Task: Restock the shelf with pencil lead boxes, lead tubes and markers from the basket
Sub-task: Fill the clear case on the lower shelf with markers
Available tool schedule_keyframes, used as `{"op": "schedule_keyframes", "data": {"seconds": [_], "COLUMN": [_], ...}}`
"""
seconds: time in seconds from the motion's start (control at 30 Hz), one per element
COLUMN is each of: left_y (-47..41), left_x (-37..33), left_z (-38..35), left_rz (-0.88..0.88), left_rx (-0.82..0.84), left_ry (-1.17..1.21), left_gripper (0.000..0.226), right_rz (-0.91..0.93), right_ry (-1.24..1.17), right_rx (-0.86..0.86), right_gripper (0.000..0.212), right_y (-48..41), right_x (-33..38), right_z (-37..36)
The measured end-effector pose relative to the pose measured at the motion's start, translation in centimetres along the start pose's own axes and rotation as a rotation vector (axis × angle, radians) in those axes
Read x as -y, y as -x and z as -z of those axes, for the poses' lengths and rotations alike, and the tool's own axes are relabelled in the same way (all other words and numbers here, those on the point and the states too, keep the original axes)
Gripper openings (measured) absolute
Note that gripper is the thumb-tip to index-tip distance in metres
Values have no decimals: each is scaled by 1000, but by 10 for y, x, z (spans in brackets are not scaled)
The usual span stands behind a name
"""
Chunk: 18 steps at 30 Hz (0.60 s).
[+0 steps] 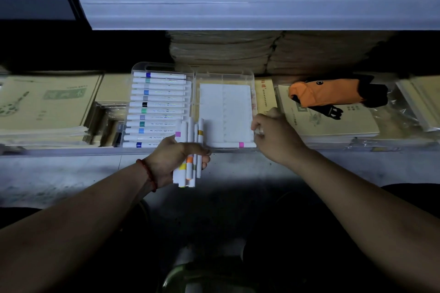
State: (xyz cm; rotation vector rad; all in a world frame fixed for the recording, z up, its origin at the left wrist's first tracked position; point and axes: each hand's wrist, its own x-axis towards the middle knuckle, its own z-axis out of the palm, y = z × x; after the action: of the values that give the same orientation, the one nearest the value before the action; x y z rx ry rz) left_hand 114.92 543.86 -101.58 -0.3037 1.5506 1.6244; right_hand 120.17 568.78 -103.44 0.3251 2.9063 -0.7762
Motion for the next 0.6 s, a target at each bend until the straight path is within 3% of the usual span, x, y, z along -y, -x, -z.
{"op": "schedule_keyframes", "data": {"seconds": [0.07,0.17,0.23,0.37,0.6], "left_y": [1,3,3,7,10], "left_x": [-1,-1,-2,-6,-5], "left_z": [-2,-4,-5,-6,0], "left_rz": [-12,-7,-18,-23,-66], "left_rx": [8,2,-5,20,-76], "left_ry": [53,102,94,152,120], "left_gripper": [9,11,21,37,25], "right_rz": [24,-130,-180,-226,-247], "right_ry": [-111,-632,-767,-878,-896], "right_rx": [15,361,500,476,360], "right_gripper": [10,20,29,31,16], "right_y": [5,15,21,25,24], "right_x": [22,62,78,94,93], "right_z": [1,2,-3,-13,-12]}}
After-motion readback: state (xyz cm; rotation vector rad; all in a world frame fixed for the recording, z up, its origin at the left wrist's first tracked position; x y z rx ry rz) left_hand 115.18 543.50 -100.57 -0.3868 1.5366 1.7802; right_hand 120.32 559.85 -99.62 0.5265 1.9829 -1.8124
